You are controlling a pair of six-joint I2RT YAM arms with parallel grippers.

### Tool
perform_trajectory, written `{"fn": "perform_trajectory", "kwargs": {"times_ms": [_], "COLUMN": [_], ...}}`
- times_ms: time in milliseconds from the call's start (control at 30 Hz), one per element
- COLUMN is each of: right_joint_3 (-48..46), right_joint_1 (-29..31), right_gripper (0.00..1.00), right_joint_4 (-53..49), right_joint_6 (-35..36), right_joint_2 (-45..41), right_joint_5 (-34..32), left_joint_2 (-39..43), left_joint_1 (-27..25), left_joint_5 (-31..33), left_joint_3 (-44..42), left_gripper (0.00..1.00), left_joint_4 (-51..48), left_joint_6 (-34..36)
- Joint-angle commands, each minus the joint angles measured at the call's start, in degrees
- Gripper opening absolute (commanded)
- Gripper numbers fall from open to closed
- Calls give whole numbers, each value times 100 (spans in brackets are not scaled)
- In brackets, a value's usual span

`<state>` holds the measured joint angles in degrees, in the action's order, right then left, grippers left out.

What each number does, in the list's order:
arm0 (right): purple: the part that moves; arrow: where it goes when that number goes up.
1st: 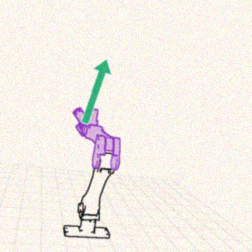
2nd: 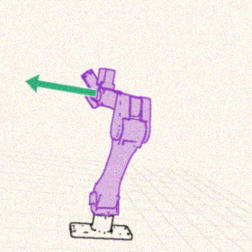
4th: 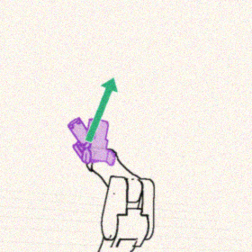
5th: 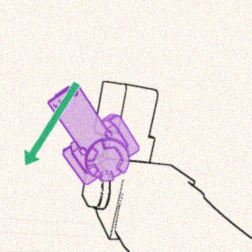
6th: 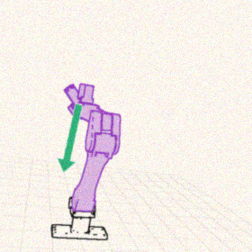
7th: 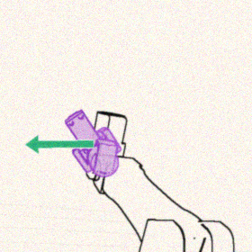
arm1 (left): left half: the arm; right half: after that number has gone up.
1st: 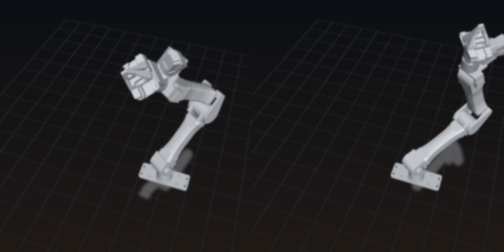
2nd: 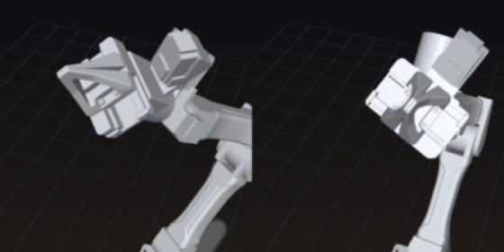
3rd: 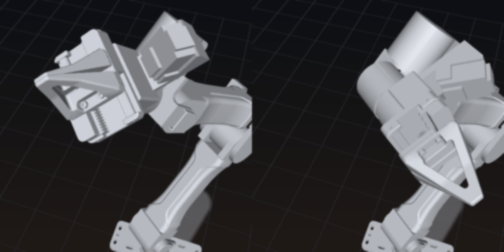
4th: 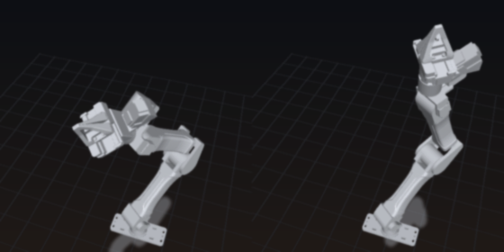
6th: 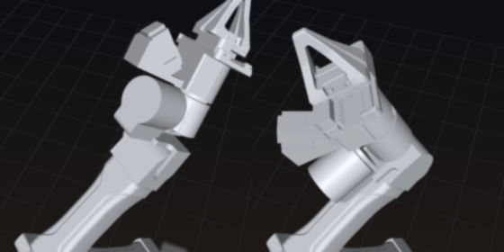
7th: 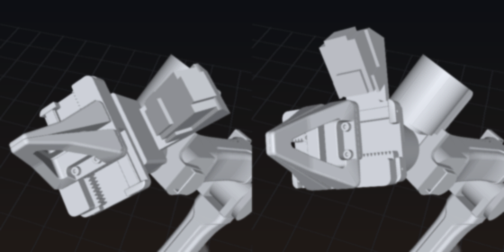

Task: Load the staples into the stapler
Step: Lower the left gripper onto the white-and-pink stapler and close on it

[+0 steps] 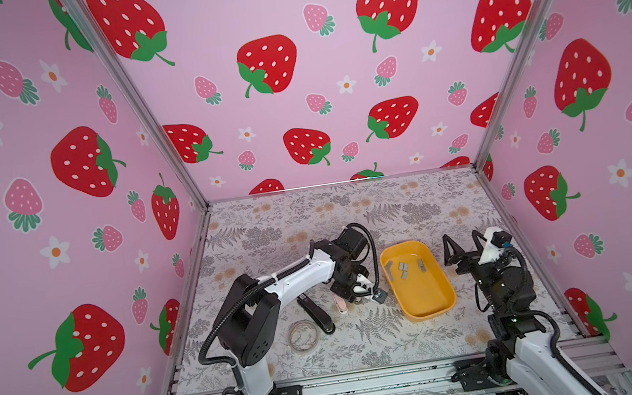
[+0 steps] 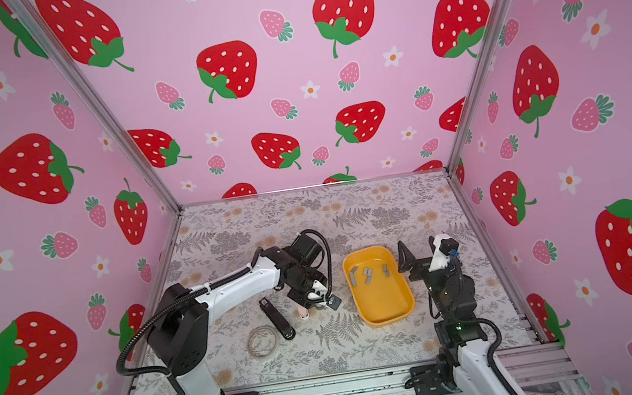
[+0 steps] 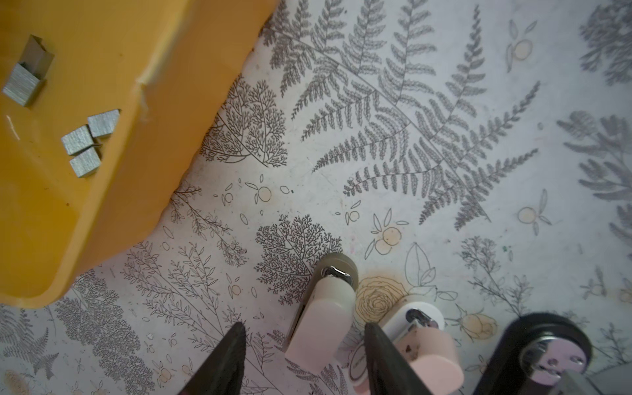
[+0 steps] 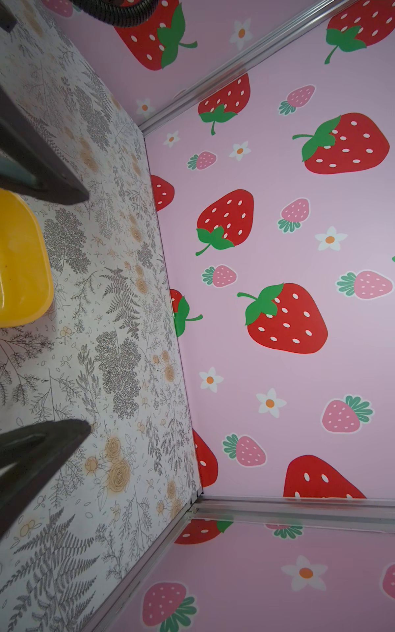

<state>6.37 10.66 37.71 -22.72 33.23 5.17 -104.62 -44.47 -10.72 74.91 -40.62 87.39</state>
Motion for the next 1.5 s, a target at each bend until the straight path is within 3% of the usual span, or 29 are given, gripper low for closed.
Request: {"fn": "perform_trajectory", "kwargs": {"times_ms": [0,633,1467], "right_joint_3": [31,19,-14], "right_joint_1": [0,6,7], "right_gripper": [99,99,99], "right_joint_4": [201,197,228], "right_joint_6": [-74,-120,-180], "right_joint_2": [34,52,43], "right_joint_5": [44,-47,-136], "left_joint_2": [-80,-338,-447], "left_joint_1": [-67,-124,-159], "left_joint_5": [77,251,477], "left_joint_3": [14,-18,-21], "left_gripper": [56,50,35], "left_joint_4": [-125,-81,-111], "left_joint_6": [199,331,436]}}
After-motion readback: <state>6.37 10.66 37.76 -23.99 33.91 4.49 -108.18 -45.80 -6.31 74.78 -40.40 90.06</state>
